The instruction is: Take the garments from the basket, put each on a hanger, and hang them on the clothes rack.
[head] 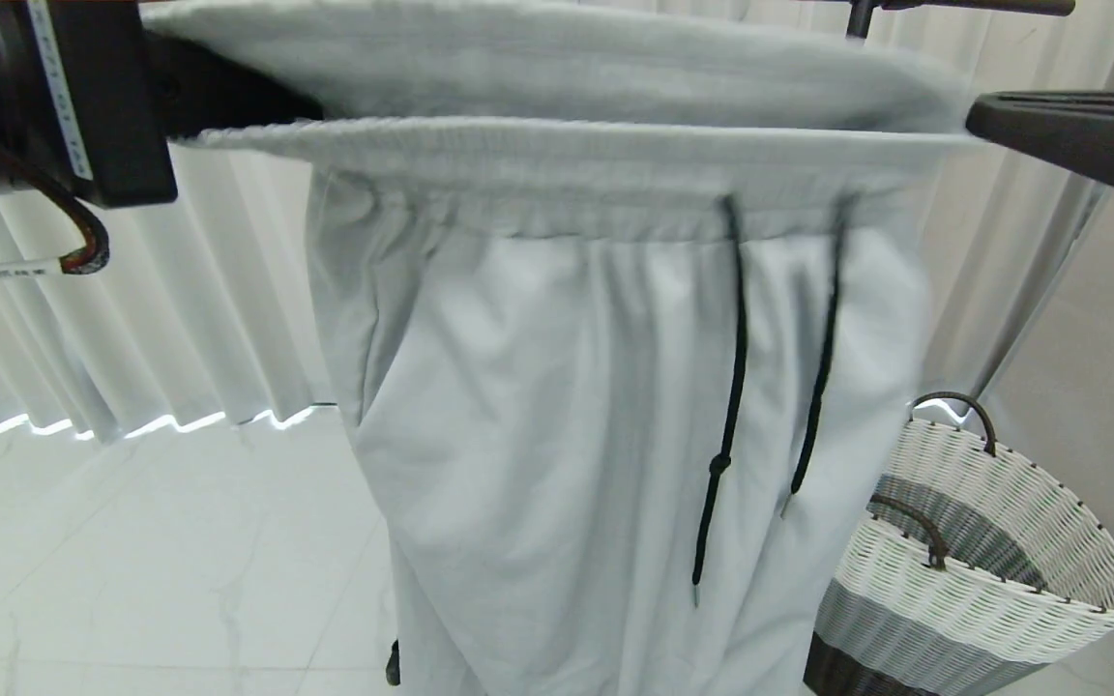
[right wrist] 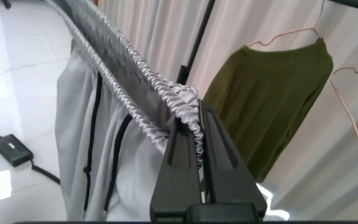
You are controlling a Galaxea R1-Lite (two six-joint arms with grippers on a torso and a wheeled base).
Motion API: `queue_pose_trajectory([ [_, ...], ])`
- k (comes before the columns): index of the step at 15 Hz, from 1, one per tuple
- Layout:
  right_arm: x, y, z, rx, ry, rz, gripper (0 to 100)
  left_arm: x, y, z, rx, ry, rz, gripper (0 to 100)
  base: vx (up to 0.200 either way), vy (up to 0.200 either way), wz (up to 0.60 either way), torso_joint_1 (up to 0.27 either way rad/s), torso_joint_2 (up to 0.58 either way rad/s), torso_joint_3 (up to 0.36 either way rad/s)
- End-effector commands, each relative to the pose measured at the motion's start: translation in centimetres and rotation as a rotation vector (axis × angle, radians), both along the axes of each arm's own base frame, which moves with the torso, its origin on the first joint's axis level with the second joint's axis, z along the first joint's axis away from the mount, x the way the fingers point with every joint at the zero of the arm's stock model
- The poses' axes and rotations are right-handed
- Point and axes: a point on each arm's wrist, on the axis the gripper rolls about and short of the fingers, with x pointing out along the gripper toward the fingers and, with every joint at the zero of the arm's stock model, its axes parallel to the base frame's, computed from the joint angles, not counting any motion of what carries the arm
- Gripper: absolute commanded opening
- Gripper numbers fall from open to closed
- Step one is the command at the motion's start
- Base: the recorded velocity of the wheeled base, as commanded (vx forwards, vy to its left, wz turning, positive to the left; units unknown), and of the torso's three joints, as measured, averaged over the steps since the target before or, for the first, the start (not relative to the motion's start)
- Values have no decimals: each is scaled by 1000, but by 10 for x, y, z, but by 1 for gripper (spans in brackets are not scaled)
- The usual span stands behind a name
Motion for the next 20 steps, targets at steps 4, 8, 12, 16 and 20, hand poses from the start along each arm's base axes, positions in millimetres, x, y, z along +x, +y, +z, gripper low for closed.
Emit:
queue_pose_trajectory([
  [4, -5, -3, -10, -11, 16, 4, 100, 3, -3, -2, 7, 10, -1, 0, 0, 0, 0, 0, 0, 0],
  [8, 1, -22, -25, -39, 50, -127, 100, 5, 3, -15, 53, 31, 83, 0, 0, 0, 0, 0, 0, 0],
  [12, 4, -63, -65, -126, 180, -376, 100, 10, 32, -48, 140, 96, 266, 0, 0, 0, 0, 0, 0, 0],
  [16, 6, -81, -116, -143, 475, -649, 100, -14, 50, -97, 115, 161, 298, 0, 0, 0, 0, 0, 0, 0],
  [20, -15, -85, -170, -205, 593, -866, 100, -19, 65, -135, 137, 246, 387, 0, 0, 0, 0, 0, 0, 0],
])
